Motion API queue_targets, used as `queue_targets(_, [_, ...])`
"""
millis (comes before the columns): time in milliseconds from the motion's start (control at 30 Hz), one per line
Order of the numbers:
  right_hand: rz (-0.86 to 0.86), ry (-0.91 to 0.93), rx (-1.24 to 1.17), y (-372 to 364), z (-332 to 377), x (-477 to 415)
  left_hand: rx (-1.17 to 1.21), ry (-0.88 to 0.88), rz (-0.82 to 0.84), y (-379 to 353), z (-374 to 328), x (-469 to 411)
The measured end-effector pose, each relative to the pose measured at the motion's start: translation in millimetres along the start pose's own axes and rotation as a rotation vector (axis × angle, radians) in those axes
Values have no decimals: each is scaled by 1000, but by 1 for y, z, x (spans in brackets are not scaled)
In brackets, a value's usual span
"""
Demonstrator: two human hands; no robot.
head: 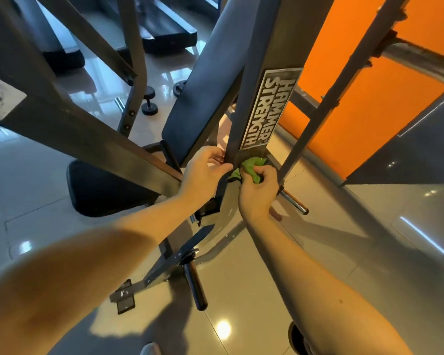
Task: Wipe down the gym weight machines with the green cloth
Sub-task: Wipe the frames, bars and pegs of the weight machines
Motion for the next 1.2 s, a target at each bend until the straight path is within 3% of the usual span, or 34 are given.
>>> queue_targets(200, [174,-366,56,-16,-82,25,-2,23,-72,-14,7,12])
queue_targets(333, [214,-504,14,-2,-66,15,1,72,-138,-19,-4,23])
queue_targets(567, [165,-66,-18,30,37,-15,-57,80,-162,-22,-8,28])
queue_targets(700, [104,-3,37,25,46,-19,-30,79,-152,-24,2,26])
queue_targets(967, [-23,248,11,4,-11,-10,55,-37,-185,-34,41,22])
queue_targets(1200, [-31,425,-5,-17,-116,-2,15,-305,-337,-62,114,24])
Point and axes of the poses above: each hand's wrist, its own x-axis away from the middle knuckle, its own y-axis out of the back of the hand, z = x × y, the point moved 2 cm from there along -x, towards the middle knuckle, and after that the axes turned 2 degrees about z, right-handed, at the moved point
